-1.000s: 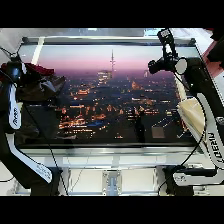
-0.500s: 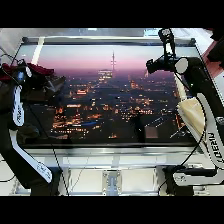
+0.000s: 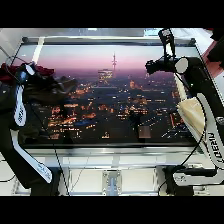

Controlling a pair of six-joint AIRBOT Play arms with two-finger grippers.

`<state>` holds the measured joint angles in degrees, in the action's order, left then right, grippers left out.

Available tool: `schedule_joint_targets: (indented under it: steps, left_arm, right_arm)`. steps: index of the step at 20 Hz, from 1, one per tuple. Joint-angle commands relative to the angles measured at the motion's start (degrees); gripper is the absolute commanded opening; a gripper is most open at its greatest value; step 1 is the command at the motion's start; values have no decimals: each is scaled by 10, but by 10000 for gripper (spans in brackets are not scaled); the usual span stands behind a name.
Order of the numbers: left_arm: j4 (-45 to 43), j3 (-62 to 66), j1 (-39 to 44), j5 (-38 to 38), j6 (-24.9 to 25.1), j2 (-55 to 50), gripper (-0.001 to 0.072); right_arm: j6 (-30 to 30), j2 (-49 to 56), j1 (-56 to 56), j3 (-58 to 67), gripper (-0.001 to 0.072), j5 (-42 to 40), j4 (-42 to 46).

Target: Fold the shirts.

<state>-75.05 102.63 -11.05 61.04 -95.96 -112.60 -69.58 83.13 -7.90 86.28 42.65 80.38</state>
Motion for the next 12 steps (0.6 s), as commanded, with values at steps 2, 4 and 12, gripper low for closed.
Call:
schedule_joint_targets:
  steps: [2, 4, 12]
  left_arm:
    - [215, 1, 94, 53, 146, 20, 11]
    - [210, 1, 178, 78, 165, 28, 12]
    - [172, 0, 506, 33, 191, 30, 12]
  right_arm:
    - [-46, 0, 0, 0, 579, 69, 20]
    - [-58, 0, 1, 0, 579, 100, 34]
    - [-87, -1, 1, 0, 476, 208, 123]
